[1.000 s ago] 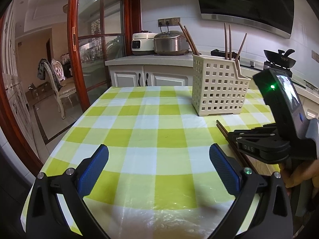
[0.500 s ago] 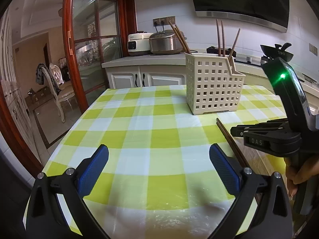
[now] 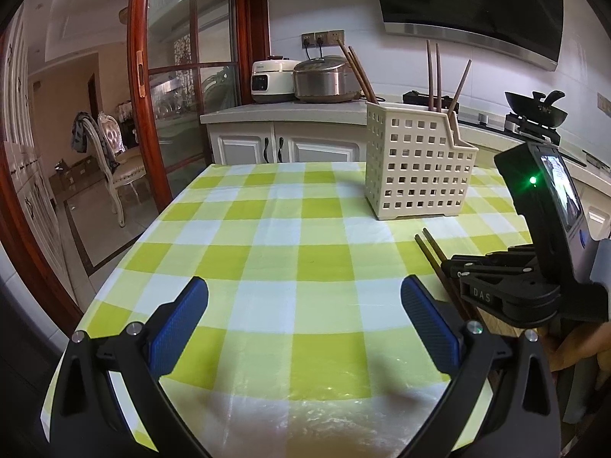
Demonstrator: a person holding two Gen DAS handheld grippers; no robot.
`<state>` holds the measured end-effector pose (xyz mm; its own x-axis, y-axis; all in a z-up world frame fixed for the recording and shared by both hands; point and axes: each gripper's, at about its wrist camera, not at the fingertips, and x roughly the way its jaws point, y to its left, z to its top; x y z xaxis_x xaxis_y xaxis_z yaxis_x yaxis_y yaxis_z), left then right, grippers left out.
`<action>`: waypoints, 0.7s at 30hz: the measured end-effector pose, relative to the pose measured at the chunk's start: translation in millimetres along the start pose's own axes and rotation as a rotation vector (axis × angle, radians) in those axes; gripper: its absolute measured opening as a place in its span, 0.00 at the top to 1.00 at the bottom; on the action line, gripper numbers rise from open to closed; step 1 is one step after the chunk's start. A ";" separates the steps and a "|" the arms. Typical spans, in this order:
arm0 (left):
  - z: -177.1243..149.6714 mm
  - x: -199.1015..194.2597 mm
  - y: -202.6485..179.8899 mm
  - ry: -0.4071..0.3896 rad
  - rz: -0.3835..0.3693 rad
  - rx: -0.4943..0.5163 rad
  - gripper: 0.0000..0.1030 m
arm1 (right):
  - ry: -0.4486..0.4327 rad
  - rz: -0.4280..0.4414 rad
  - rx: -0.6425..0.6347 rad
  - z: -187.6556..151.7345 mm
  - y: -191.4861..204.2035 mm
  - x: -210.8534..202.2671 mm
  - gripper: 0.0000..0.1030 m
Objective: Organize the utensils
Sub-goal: 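Close the right gripper on a brown chopstick while the left gripper grasps another chopstick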
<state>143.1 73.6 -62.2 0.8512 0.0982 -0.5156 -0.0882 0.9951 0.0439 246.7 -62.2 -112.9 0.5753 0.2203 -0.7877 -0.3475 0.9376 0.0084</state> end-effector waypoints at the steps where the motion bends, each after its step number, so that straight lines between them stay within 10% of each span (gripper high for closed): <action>1: 0.3 0.0 -0.9 0.004 -0.005 0.000 0.05 | -0.002 0.010 0.010 -0.6 -2.6 -0.8 0.92; 21: 19.9 51.2 -87.2 0.160 -0.114 0.004 0.19 | -0.138 0.063 0.191 -37.5 -100.3 -57.3 0.94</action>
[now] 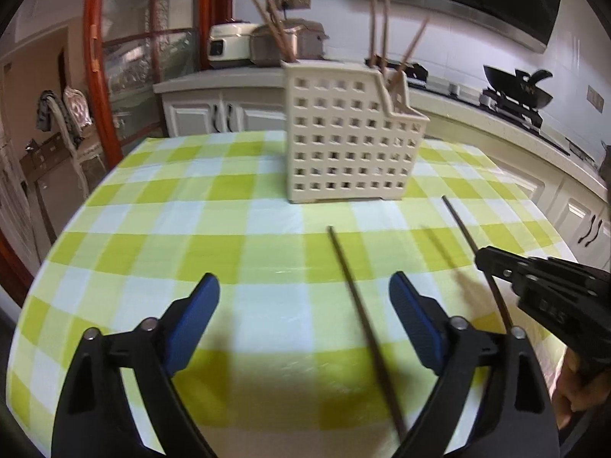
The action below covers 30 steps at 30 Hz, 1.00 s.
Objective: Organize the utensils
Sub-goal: 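Close the right gripper on a brown chopstick while the left gripper grasps another chopstick, then lift both chopsticks upright and carry them toward the basket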
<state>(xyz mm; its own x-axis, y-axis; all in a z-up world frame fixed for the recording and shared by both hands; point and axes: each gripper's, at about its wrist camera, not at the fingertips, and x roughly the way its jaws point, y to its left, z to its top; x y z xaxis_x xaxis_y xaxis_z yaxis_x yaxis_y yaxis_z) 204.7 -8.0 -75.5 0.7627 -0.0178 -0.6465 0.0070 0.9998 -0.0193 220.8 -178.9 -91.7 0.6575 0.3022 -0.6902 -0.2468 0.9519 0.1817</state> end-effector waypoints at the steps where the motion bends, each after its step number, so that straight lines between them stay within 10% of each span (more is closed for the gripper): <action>1: 1.4 5.5 -4.5 0.009 0.002 0.004 0.19 | -0.006 0.005 0.005 -0.7 -4.6 -3.3 0.94; 21: 3.2 61.3 -36.8 0.177 0.019 0.047 0.93 | -0.041 0.072 0.054 -8.5 -32.4 -21.3 0.94; 30: 5.8 58.3 -28.8 0.176 -0.027 0.034 0.95 | -0.032 0.055 0.034 -7.9 -23.6 -19.4 0.94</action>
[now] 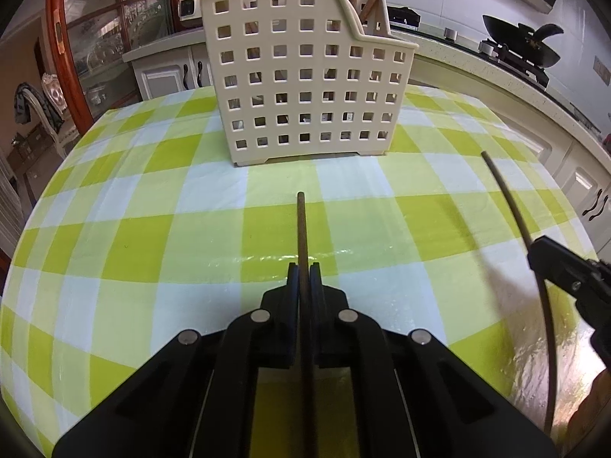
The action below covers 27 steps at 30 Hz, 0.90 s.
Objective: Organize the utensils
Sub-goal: 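Lift both chopsticks upright and carry them toward the basket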
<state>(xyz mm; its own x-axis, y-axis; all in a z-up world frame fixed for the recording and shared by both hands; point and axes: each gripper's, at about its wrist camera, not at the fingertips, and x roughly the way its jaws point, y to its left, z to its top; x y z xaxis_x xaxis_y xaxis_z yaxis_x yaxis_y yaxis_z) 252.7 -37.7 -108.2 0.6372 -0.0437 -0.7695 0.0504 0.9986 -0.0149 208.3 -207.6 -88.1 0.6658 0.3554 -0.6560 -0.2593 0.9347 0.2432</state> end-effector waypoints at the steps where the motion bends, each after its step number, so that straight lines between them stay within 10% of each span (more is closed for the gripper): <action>1: -0.1 -4.0 1.1 -0.013 -0.001 0.000 0.95 | -0.001 -0.002 -0.002 0.3 1.3 0.1 0.94; 27: -8.3 -136.0 29.9 -0.334 -0.054 -0.015 0.95 | -0.172 0.012 -0.119 23.5 66.5 -47.5 0.94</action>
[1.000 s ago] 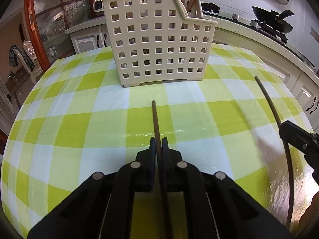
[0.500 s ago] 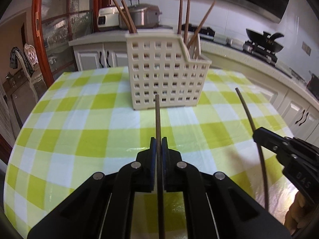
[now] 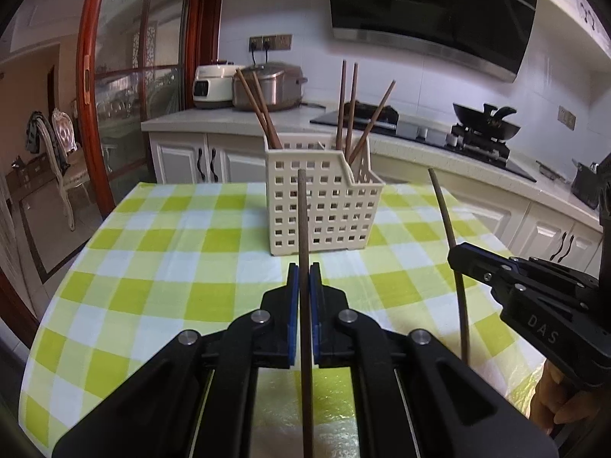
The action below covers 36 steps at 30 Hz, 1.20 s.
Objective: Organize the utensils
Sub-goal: 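Lift both chopsticks upright and carry them toward the basket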
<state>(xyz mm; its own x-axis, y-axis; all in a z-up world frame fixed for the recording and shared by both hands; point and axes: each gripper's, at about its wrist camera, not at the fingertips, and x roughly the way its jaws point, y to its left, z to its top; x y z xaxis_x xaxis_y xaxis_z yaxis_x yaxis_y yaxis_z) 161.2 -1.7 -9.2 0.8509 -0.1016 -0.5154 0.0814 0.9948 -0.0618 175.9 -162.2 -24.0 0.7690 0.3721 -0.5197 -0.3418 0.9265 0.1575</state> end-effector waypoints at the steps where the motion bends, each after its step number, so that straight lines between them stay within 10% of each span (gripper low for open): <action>1: 0.2 -4.3 1.7 -0.010 0.001 -0.004 0.95 | -0.007 -0.002 -0.007 0.7 2.9 -2.3 0.94; 36: 6.0 -62.1 2.4 -0.138 -0.003 0.020 0.95 | -0.117 -0.007 -0.094 11.1 35.4 -49.6 0.94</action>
<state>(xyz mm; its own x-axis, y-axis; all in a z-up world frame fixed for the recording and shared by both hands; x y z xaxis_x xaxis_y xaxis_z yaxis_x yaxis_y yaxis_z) 111.7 7.1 27.8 0.9138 -0.1035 -0.3927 0.0930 0.9946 -0.0457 131.6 -147.2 16.7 0.8276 0.3748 -0.4179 -0.3810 0.9217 0.0722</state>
